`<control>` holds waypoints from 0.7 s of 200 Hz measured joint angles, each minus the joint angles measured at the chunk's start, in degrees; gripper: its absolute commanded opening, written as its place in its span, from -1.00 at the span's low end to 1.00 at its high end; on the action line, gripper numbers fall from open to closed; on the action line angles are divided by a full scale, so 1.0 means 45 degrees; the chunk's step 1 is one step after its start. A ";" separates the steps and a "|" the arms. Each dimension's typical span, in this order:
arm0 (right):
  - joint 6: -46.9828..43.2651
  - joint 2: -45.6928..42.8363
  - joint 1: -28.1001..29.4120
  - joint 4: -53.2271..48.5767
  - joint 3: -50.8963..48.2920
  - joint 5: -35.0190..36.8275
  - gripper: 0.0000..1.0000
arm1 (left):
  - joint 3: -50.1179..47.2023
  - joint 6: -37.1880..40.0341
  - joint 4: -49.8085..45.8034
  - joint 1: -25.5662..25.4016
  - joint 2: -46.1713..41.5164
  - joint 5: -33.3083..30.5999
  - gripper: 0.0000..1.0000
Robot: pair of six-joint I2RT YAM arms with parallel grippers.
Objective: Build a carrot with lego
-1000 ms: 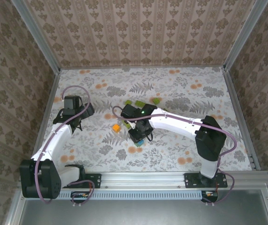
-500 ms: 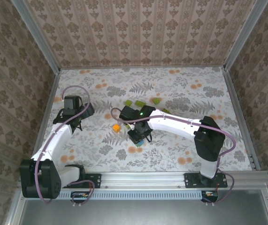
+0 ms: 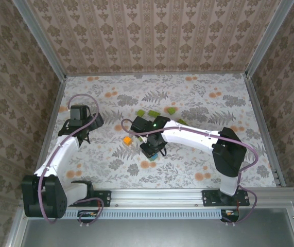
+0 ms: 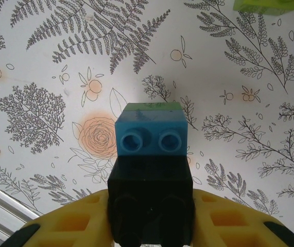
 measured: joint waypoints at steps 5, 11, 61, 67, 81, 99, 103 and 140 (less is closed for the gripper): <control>-0.0005 0.0005 0.0000 -0.0015 0.0034 0.0005 -0.32 | 0.0000 0.0000 0.0005 0.0000 0.0000 0.0000 0.97; -0.0005 0.0005 0.0005 -0.0049 0.0063 0.0015 -0.32 | 0.0000 0.0000 0.0005 0.0000 0.0000 -0.0005 0.97; -0.0165 0.0102 0.0010 -0.0476 0.0520 0.0204 -0.34 | 0.0005 0.0000 0.0005 -0.0010 0.0000 0.0000 0.97; -0.0180 0.0102 0.0005 -0.0471 0.0563 0.0243 -0.34 | 0.0005 0.0000 0.0005 -0.0010 0.0000 0.0000 0.97; -0.0185 0.0102 -0.0005 -0.0398 0.0646 0.0311 -0.34 | 0.0010 0.0000 0.0000 -0.0010 0.0000 -0.0005 0.97; -0.0175 0.0102 -0.0005 -0.0277 0.0646 0.0389 -0.33 | 0.0019 0.0000 0.0005 -0.0010 0.0000 -0.0005 0.97; -0.0160 0.0102 -0.0005 -0.0233 0.0641 0.0393 -0.33 | 0.0024 0.0000 0.0000 -0.0010 0.0000 -0.0005 0.97; -0.0024 0.0097 -0.0019 0.0408 0.0214 0.0418 -0.30 | 0.0053 0.0000 0.0005 -0.0010 0.0005 -0.0010 0.97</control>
